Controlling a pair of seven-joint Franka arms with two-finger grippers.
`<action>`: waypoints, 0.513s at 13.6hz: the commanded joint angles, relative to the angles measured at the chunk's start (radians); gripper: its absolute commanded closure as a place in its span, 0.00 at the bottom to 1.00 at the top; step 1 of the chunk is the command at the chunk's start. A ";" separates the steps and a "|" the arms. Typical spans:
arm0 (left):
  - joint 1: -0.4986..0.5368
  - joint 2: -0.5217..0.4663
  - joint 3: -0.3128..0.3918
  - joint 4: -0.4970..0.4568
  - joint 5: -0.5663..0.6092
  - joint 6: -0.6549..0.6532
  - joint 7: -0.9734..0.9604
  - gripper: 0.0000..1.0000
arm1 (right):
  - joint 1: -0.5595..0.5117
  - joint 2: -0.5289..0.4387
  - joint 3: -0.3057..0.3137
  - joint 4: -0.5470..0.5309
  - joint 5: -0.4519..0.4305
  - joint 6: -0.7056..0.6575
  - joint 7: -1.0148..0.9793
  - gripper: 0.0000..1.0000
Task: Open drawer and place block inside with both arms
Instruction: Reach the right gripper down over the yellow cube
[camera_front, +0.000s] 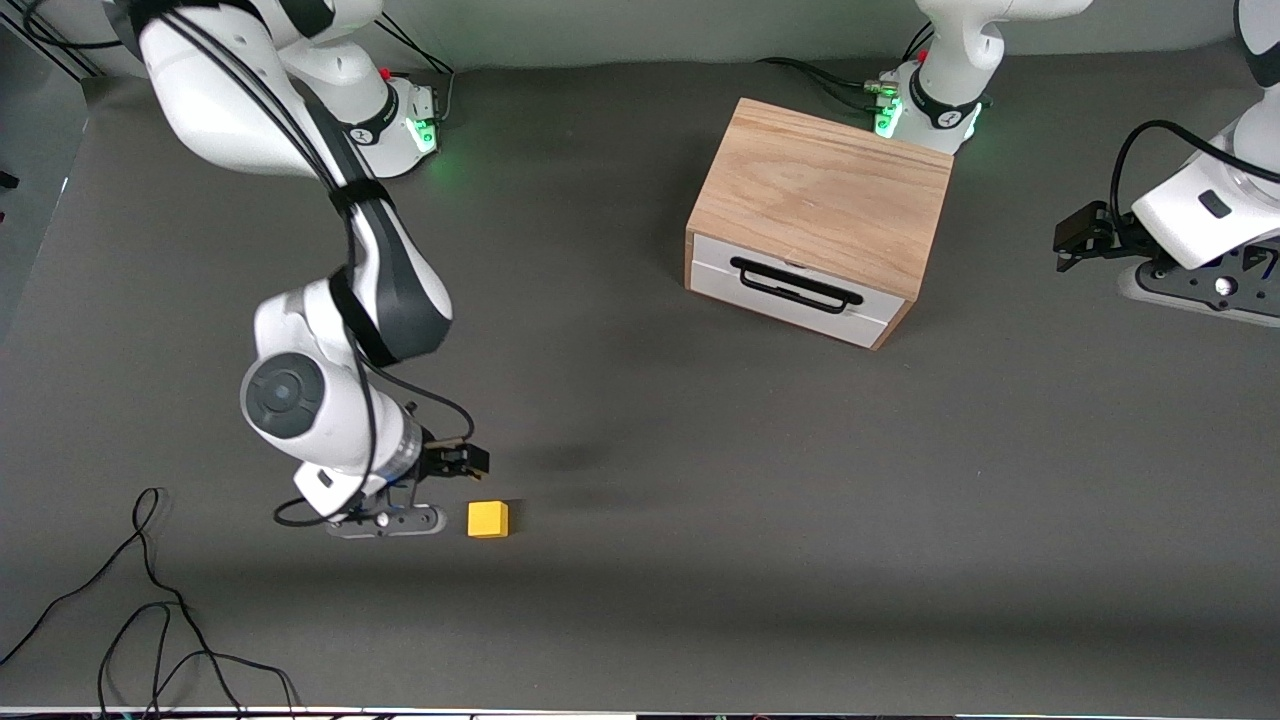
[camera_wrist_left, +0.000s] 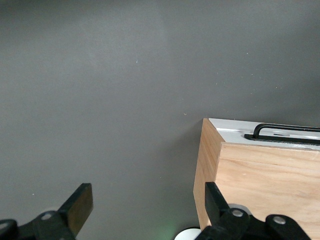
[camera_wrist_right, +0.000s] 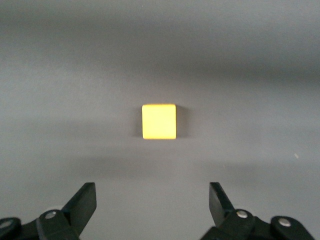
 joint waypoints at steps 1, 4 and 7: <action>-0.011 0.015 0.004 0.005 -0.008 -0.019 -0.004 0.00 | 0.004 0.070 -0.003 0.012 0.003 0.090 0.011 0.00; -0.011 0.023 0.004 0.005 -0.027 -0.019 -0.021 0.00 | 0.004 0.140 -0.005 0.013 0.000 0.163 0.009 0.00; -0.034 0.055 -0.011 0.003 -0.075 -0.017 -0.324 0.00 | 0.006 0.191 -0.005 0.018 -0.020 0.216 0.009 0.00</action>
